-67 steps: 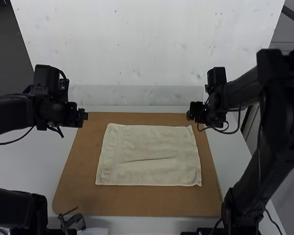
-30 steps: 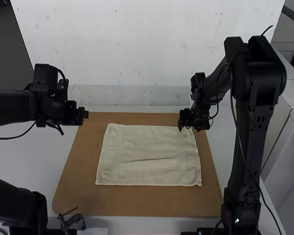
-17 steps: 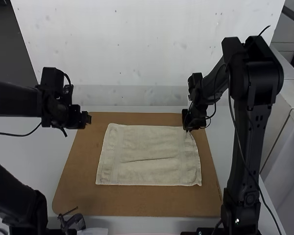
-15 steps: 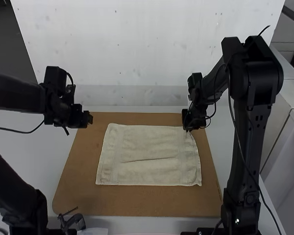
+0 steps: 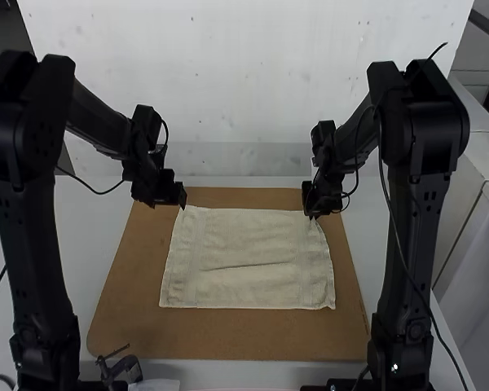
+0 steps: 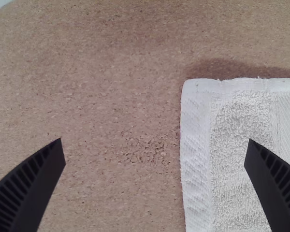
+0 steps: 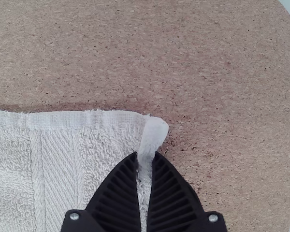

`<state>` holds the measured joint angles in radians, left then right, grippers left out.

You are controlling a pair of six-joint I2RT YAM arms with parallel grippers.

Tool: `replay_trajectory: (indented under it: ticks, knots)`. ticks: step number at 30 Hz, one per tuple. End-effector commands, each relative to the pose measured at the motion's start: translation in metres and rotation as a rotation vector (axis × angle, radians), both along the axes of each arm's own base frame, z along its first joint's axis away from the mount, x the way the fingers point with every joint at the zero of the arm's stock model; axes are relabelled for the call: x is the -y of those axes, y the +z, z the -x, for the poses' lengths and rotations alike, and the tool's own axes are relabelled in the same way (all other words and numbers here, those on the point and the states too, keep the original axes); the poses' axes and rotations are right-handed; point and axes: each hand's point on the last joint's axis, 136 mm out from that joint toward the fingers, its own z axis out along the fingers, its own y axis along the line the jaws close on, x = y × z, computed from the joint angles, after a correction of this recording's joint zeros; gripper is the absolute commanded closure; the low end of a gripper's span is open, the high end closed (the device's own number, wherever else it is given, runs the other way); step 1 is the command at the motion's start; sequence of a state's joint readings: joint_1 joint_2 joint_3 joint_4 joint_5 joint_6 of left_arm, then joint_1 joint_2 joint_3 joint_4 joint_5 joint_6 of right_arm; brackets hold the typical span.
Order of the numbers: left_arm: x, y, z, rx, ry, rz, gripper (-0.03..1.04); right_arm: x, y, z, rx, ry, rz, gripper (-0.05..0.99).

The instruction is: Fold the towel.

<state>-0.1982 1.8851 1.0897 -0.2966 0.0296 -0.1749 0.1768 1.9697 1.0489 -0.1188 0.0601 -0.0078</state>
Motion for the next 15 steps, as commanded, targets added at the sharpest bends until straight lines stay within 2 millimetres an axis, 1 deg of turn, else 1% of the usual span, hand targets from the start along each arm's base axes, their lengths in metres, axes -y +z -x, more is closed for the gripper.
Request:
replay_trajectory:
  ticks: [1,5,8,11,13,14,15]
  knots:
    - [0.006,0.012,-0.019,0.031,0.032,-0.043,0.05,0.017,-0.030,0.007,-0.061,-0.038,0.073,0.92]
    - [0.018,0.003,-0.023,0.026,0.018,-0.079,0.05,0.015,-0.033,0.007,-0.068,-0.035,0.075,0.92]
    - [0.025,-0.010,-0.024,0.005,0.006,-0.096,0.05,0.013,-0.035,0.008,-0.070,-0.029,0.077,0.92]
    - [0.028,-0.021,-0.022,-0.040,0.005,-0.099,0.05,0.014,-0.035,0.008,-0.070,-0.032,0.079,0.92]
    - [0.027,-0.032,-0.018,-0.081,0.003,-0.105,0.05,0.015,-0.035,0.007,-0.070,-0.033,0.082,0.92]
    - [0.027,-0.037,-0.016,-0.100,-0.001,-0.107,0.07,0.015,-0.035,0.007,-0.069,-0.033,0.083,0.92]
    - [0.029,-0.041,-0.014,-0.121,-0.006,-0.094,0.11,0.016,-0.034,0.007,-0.068,-0.035,0.083,0.92]
